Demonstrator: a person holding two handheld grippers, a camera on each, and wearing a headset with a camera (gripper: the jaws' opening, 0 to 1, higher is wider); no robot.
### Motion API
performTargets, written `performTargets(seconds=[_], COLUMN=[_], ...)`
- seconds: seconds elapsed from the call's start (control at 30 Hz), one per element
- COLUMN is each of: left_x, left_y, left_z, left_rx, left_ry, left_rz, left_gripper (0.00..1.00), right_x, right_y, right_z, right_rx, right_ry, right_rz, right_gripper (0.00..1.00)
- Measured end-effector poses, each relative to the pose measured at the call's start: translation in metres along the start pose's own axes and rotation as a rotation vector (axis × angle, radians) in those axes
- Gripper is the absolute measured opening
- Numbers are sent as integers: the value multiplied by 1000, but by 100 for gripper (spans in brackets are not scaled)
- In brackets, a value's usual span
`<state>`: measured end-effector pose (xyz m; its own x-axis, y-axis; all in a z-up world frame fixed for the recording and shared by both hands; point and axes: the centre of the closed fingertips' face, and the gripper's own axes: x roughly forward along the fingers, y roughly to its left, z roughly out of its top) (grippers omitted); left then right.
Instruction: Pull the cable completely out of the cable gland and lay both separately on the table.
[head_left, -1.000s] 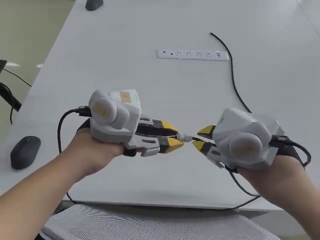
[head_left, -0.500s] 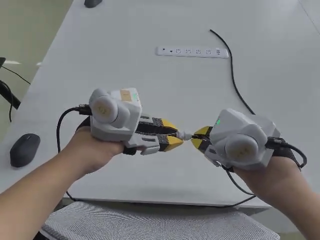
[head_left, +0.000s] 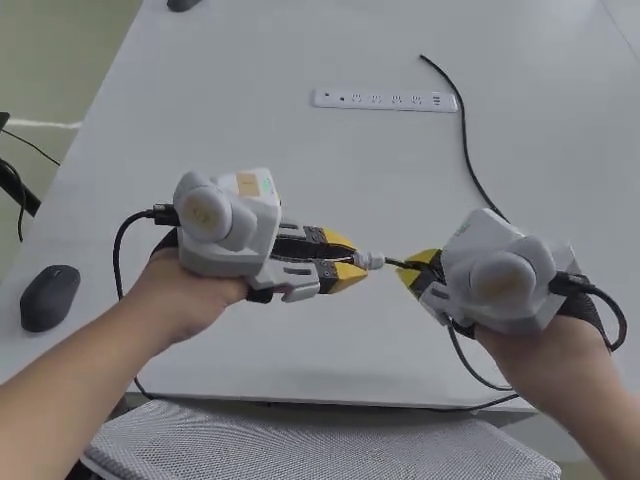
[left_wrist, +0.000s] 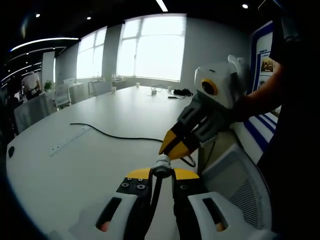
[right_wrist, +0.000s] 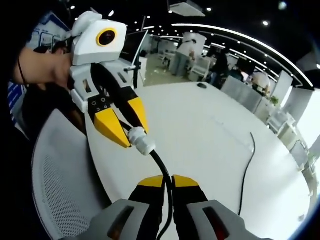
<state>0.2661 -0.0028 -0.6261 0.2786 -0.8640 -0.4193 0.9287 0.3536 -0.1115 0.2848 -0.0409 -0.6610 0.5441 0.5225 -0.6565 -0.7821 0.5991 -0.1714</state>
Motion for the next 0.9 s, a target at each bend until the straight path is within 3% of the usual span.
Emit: performTargets(seconds=[0.5, 0.77, 0.9], left_x=[1, 1, 1], left_y=[3, 4, 4], left_z=[0, -2, -2], left_rx=[4, 0, 1], left_ry=[0, 1, 2], left_rz=[-4, -8, -12], left_gripper=[15, 15, 15], right_x=[7, 10, 13], right_y=[-17, -25, -29], right_z=[-23, -41, -52], right_rx=[158, 312, 342], right_ry=[8, 15, 36], right_rz=[-45, -50, -55], right_gripper=[0, 0, 0])
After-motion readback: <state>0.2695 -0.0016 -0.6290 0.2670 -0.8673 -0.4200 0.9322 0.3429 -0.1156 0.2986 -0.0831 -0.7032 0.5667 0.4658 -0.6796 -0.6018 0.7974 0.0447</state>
